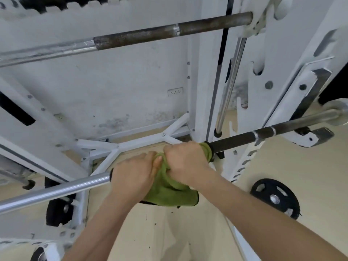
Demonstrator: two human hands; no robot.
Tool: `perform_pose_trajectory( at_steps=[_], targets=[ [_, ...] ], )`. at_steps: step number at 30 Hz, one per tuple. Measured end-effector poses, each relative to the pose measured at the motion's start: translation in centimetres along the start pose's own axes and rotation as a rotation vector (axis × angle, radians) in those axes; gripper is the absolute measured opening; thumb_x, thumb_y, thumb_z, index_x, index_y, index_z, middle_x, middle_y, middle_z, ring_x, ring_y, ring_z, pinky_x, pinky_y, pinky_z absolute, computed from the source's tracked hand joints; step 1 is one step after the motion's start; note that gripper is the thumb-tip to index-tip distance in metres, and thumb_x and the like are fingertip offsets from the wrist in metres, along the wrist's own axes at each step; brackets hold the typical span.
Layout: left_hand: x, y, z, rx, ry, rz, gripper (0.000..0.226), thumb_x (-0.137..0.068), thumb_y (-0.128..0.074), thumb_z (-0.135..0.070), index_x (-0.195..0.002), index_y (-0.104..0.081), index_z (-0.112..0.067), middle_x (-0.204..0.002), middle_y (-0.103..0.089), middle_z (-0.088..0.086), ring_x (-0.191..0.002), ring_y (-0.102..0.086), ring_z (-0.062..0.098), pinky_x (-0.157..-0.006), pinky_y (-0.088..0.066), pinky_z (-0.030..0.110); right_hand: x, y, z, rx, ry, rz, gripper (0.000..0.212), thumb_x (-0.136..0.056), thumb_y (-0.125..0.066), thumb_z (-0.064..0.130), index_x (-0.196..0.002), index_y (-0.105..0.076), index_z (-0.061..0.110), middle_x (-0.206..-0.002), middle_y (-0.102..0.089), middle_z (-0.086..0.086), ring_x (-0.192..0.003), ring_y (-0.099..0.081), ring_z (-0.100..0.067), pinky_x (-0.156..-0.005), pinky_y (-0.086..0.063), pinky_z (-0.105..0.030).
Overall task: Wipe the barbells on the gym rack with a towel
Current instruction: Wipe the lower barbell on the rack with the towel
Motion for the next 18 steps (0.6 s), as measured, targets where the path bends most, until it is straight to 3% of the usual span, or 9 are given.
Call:
perform_pose_trajectory(
  at_steps=[2,4,6,8,10,11,14,16,18],
  targets=[
    [1.2,0.6,3.0,0.004,0.124,0.018,0.059,-0.094,-0.001,-0.060,-0.068,-0.043,-0.028,-0.057,-0.050,-0.005,-0.060,-0.062,0.027,-0.052,-0.044,0.032,-1.8,0.0,1.9,-0.067,0.107,0.130,0.027,-0.079,-0.058,0.048,-0.073,-0.058,0.022,-0.067,-0.056,0.006,-0.064,-0.055,-0.019,-0.055,-0.034,-0.029],
    [1.1,0.6,3.9,0.007,0.200,0.113,0.057,-0.094,-0.007,-0.057,-0.067,-0.047,-0.026,-0.066,-0.058,-0.002,-0.073,-0.064,0.028,-0.059,-0.042,0.032,-3.2,-0.3,2.0,-0.195,0.148,0.367,0.037,-0.074,-0.063,0.060,-0.065,-0.056,0.025,-0.065,-0.058,0.007,-0.064,-0.058,-0.016,-0.056,-0.043,-0.029],
    [-0.5,-0.3,4.7,0.077,0.256,0.234,0.058,-0.098,-0.016,-0.051,-0.081,-0.062,-0.020,-0.088,-0.066,0.003,-0.088,-0.063,0.028,-0.069,-0.041,0.032,-3.6,-0.8,1.3,-0.411,0.123,0.662,0.043,-0.072,-0.067,0.068,-0.071,-0.061,0.025,-0.073,-0.064,0.008,-0.072,-0.062,-0.014,-0.068,-0.052,-0.030],
    [-2.5,-2.3,5.3,0.231,0.312,0.479,0.054,-0.099,-0.023,-0.048,-0.100,-0.067,-0.018,-0.110,-0.065,0.006,-0.101,-0.059,0.026,-0.081,-0.043,0.034,-3.7,-0.8,0.1,-0.569,0.053,0.809,0.050,-0.076,-0.062,0.069,-0.086,-0.068,0.021,-0.084,-0.068,0.007,-0.082,-0.066,-0.014,-0.079,-0.054,-0.031],
    [-3.9,-3.9,4.7,0.351,0.310,0.652,0.050,-0.099,-0.028,-0.047,-0.111,-0.066,-0.016,-0.123,-0.062,0.011,-0.107,-0.056,0.025,-0.090,-0.042,0.034,-3.9,-0.7,-1.6,-0.588,-0.012,0.783,0.056,-0.085,-0.050,0.069,-0.093,-0.071,0.017,-0.087,-0.068,0.006,-0.082,-0.064,-0.011,-0.081,-0.052,-0.028],
    [-4.7,-4.1,4.0,0.391,0.283,0.654,0.049,-0.099,-0.030,-0.047,-0.109,-0.067,-0.016,-0.120,-0.063,0.010,-0.104,-0.056,0.024,-0.088,-0.042,0.034,-3.8,-0.6,-2.7,-0.561,-0.038,0.737,0.058,-0.089,-0.043,0.067,-0.091,-0.071,0.017,-0.085,-0.066,0.006,-0.078,-0.061,-0.008,-0.077,-0.049,-0.024],
    [-6.3,-2.2,2.0,0.402,0.155,0.338,0.044,-0.098,-0.033,-0.050,-0.081,-0.063,-0.021,-0.089,-0.067,0.004,-0.085,-0.059,0.024,-0.073,-0.045,0.035,-2.9,-0.4,-6.4,-0.451,-0.171,0.542,0.061,-0.097,-0.033,0.059,-0.075,-0.064,0.011,-0.072,-0.061,-0.001,-0.070,-0.057,-0.015,-0.062,-0.042,-0.023],
    [-5.2,-0.2,1.9,0.366,0.127,0.068,0.034,-0.097,-0.038,-0.045,-0.083,-0.060,-0.022,-0.081,-0.062,0.001,-0.082,-0.057,0.025,-0.068,-0.047,0.037,-2.0,0.0,-8.9,-0.378,-0.282,0.366,0.067,-0.094,-0.033,0.063,-0.080,-0.070,0.009,-0.076,-0.067,-0.006,-0.073,-0.061,-0.018,-0.068,-0.048,-0.032],
    [-2.7,0.5,2.9,0.325,0.167,-0.030,0.034,-0.095,-0.039,-0.047,-0.090,-0.062,-0.023,-0.083,-0.061,-0.001,-0.084,-0.056,0.024,-0.067,-0.049,0.038,-0.8,0.3,-10.5,-0.343,-0.352,0.200,0.066,-0.091,-0.034,0.067,-0.077,-0.071,0.015,-0.071,-0.066,-0.004,-0.071,-0.061,-0.018,-0.072,-0.051,-0.038]
  ],
)
Point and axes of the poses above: each hand's wrist, its own x-axis away from the middle knuckle, its own y-axis out of the back of the hand, z = x × y, the point moved 6 cm from there along -x, towards the middle knuckle
